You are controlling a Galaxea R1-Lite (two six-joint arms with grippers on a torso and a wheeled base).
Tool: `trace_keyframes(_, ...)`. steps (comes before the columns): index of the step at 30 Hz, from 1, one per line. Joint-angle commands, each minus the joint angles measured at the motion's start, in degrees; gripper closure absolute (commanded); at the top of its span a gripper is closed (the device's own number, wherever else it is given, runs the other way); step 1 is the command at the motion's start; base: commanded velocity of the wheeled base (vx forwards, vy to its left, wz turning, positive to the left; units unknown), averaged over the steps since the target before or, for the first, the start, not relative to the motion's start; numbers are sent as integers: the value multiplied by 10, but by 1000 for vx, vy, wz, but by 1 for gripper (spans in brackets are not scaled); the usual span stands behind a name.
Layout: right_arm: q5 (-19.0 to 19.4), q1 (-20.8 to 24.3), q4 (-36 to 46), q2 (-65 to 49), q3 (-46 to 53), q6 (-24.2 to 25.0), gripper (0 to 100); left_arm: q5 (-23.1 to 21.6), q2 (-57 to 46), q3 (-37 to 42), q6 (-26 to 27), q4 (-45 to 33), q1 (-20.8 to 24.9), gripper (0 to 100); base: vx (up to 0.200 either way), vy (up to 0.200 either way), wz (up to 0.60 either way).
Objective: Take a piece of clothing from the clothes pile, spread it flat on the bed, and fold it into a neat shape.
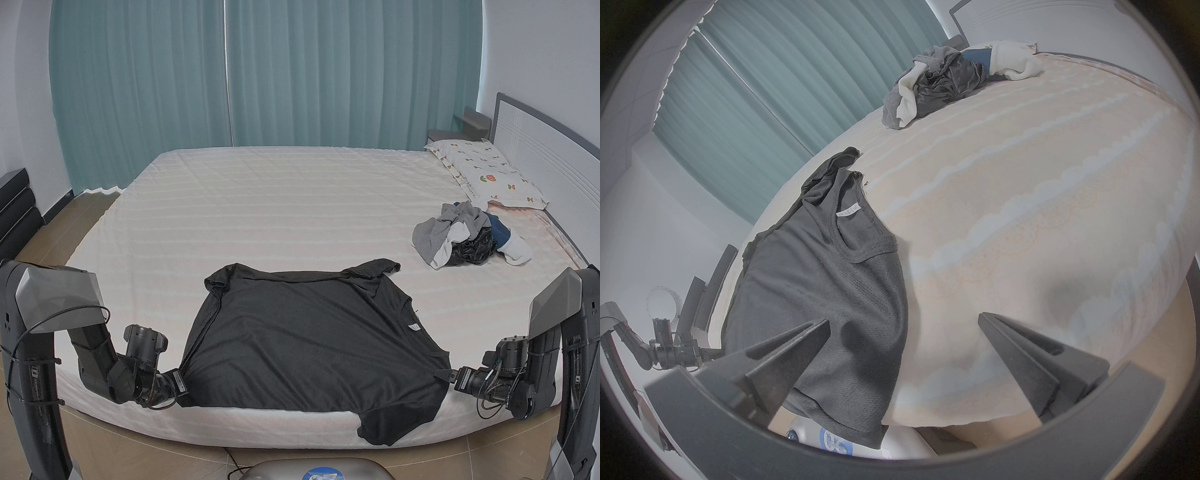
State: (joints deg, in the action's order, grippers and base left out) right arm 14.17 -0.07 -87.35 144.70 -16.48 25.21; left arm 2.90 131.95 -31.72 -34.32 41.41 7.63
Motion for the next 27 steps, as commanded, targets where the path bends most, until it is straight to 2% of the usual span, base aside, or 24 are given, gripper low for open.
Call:
trace_keyframes(1, 0, 1, 1, 2, 0, 0, 0, 4, -1, -6, 2, -18, 0, 100, 0, 0, 0)
trace_keyframes(10, 0, 1, 1, 2, 0, 0, 0, 4, -1, -12, 1, -24, 0, 100, 0, 0, 0)
trace_keyframes(11, 0, 1, 1, 2, 0, 0, 0, 4, -1, -12, 1, -23, -1, 0, 0, 0, 0)
trace_keyframes(15, 1, 1, 0, 2, -1, 2, 0, 2, -11, -18, -5, -15, -1, 0, 0, 0, 0)
trace_keyframes(20, -2, -1, -1, -8, -21, 56, 0, -4, -29, -41, -57, 10, -3, 0, 0, 0, 0)
trace_keyframes(23, -16, -15, -4, -34, -54, 66, 0, -11, -30, -42, -69, 25, -10, 0, 0, 0, 0)
trace_keyframes(26, -12, -36, -1, -60, -58, 69, 0, -20, -29, -42, -71, 34, -12, 0, 0, 0, 0)
trace_keyframes(27, -12, -45, -4, -68, -60, 86, 0, -39, -31, -41, -72, 35, -12, 0, 0, 0, 0)
